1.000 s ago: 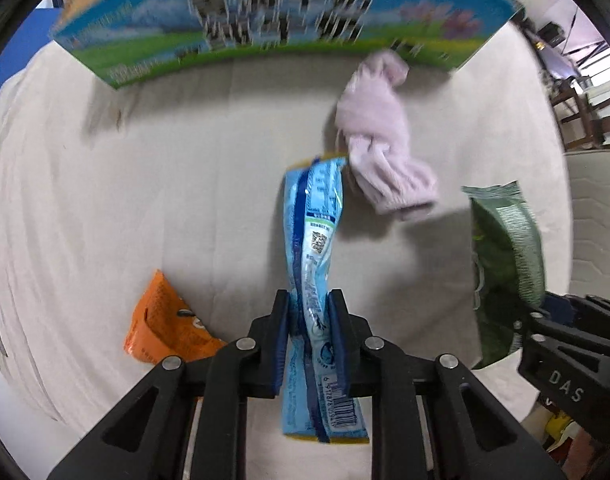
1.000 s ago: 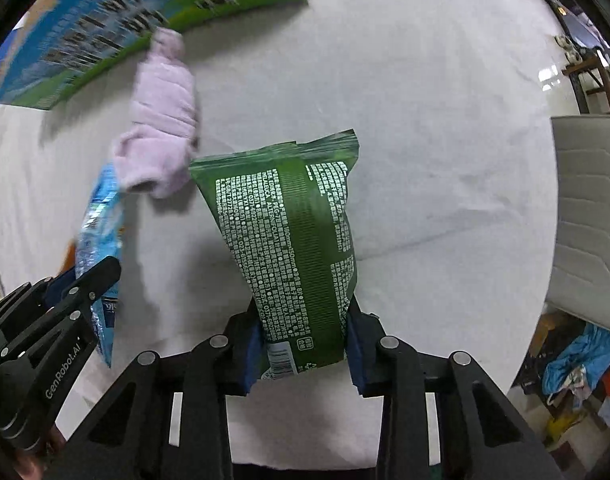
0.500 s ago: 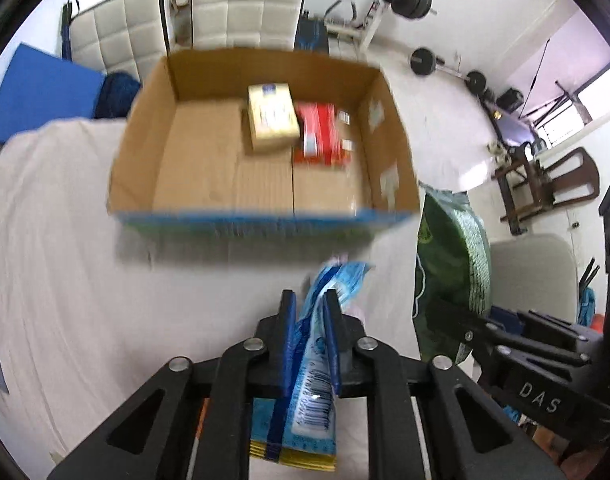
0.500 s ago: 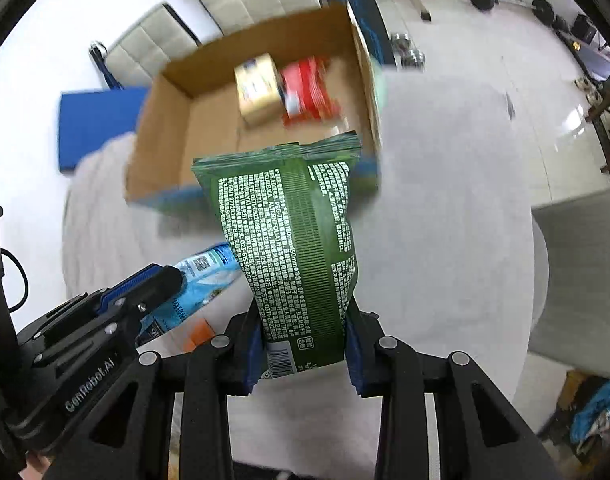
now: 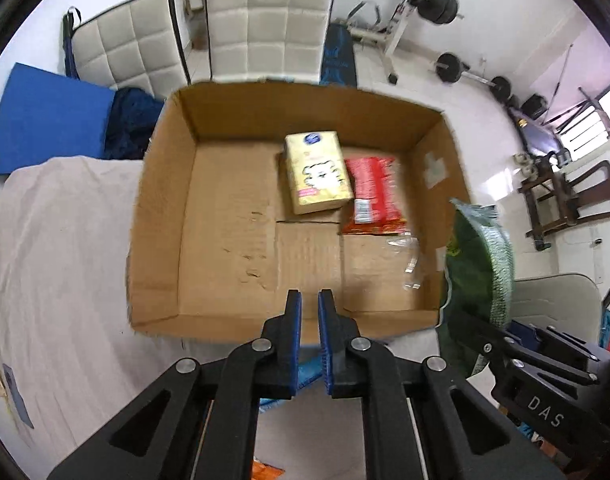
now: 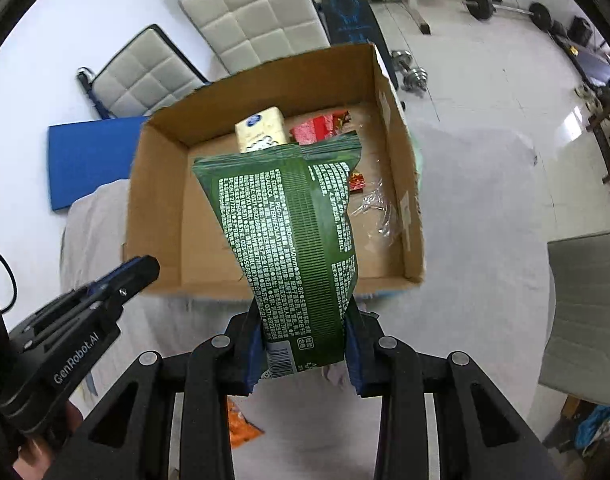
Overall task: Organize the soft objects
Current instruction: 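Lower the green snack bag into the box and open the right tool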
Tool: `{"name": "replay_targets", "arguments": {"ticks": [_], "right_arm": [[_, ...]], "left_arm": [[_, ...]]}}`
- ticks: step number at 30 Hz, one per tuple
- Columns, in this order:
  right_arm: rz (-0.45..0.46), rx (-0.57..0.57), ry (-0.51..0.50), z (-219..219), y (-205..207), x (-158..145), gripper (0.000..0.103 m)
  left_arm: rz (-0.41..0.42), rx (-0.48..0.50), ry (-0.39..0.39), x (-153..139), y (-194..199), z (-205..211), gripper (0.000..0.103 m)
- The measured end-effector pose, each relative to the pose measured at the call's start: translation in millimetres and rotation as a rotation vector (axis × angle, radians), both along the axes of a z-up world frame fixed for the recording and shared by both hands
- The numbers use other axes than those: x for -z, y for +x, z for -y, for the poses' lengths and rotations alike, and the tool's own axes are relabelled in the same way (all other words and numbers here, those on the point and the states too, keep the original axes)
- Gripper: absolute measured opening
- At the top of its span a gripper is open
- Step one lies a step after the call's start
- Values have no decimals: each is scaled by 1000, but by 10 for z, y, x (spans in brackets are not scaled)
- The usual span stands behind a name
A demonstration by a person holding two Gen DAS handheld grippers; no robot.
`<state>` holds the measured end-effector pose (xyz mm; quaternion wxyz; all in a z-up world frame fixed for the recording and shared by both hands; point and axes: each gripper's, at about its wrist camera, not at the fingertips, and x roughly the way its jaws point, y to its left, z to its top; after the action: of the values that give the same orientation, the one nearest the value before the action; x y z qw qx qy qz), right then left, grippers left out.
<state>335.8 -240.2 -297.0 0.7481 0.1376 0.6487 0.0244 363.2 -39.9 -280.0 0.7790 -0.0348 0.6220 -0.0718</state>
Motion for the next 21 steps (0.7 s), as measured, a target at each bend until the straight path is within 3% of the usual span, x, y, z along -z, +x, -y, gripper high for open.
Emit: {"name": "replay_targets", "arguments": {"ticks": [8,14,16,18,20,21], "right_arm": [[-98,39,-82,-35,411,679,36],[-132,16,-124,-68,574,941,37],[-145,-8,-130,-90,606,992,40],[-152,-23,-103,-99,612,1008,65],[-144,-27,-114,-120,600,970,82],[-130,-38,-125,-138,589,932,86]], "left_arm": [[-90,-20,0,483,371,-69,7],[-118,-9,14,673,481,-82,7],[-134,-10,27,709,498,-86,12],[-151,-30,57,740,500,-104,22],[-155,-37,61,749,491,-116,27],[-151,-41,50,740,482,-126,31]]}}
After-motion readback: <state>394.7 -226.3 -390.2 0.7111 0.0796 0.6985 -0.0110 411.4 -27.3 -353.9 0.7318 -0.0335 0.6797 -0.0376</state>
